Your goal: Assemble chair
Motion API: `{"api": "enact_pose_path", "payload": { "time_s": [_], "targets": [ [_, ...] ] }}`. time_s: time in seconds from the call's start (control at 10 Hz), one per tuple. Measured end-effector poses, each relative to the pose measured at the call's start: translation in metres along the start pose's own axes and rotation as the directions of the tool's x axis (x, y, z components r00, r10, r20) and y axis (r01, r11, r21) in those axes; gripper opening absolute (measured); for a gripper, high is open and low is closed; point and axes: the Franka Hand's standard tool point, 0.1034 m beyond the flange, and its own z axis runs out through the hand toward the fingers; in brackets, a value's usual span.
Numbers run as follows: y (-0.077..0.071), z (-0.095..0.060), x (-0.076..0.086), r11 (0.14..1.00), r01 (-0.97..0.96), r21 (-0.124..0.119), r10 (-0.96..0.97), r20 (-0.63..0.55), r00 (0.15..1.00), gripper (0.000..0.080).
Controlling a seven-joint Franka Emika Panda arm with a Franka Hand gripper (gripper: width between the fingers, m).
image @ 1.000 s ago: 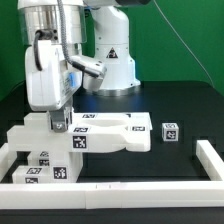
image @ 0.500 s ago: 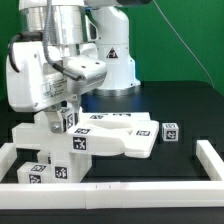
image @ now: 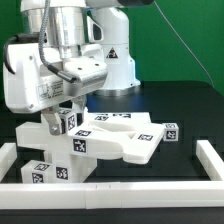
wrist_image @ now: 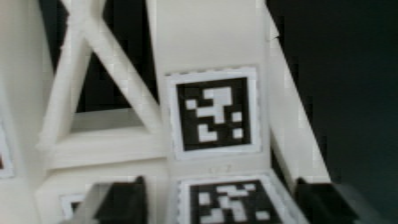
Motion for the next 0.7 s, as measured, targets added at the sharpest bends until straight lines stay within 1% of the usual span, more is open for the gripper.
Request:
{"api": "enact_pose_path", "payload": {
  "time_s": [0.1,0.2,0.3,0.4,0.5,0.6,0.7],
  "targets": [
    [0.000,0.000,0.000,1.000,0.001,0.000,-0.001,0.000,1.000,0.0608],
    [0.000,0.000,0.000,1.000,0.001,0.000,-0.001,0.000,1.000,0.0608],
    [0.000,0.000,0.000,1.000,0.001,0.001,-0.001,0.000,1.000,0.0638],
    [0.000,-0.003,-0.006,1.000,0.003,-0.002,-0.003,0.006,1.000,0.0647],
    [0.002,-0.017,-0.023,1.000,0.022,-0.002,-0.022,0.028,0.999,0.0647],
    [0.002,-0.033,-0.038,0.999,0.036,0.009,-0.037,0.050,0.998,0.0647],
    [0.004,-0.050,-0.053,0.999,0.048,0.013,-0.049,0.074,0.996,0.0649]
  ]
}}
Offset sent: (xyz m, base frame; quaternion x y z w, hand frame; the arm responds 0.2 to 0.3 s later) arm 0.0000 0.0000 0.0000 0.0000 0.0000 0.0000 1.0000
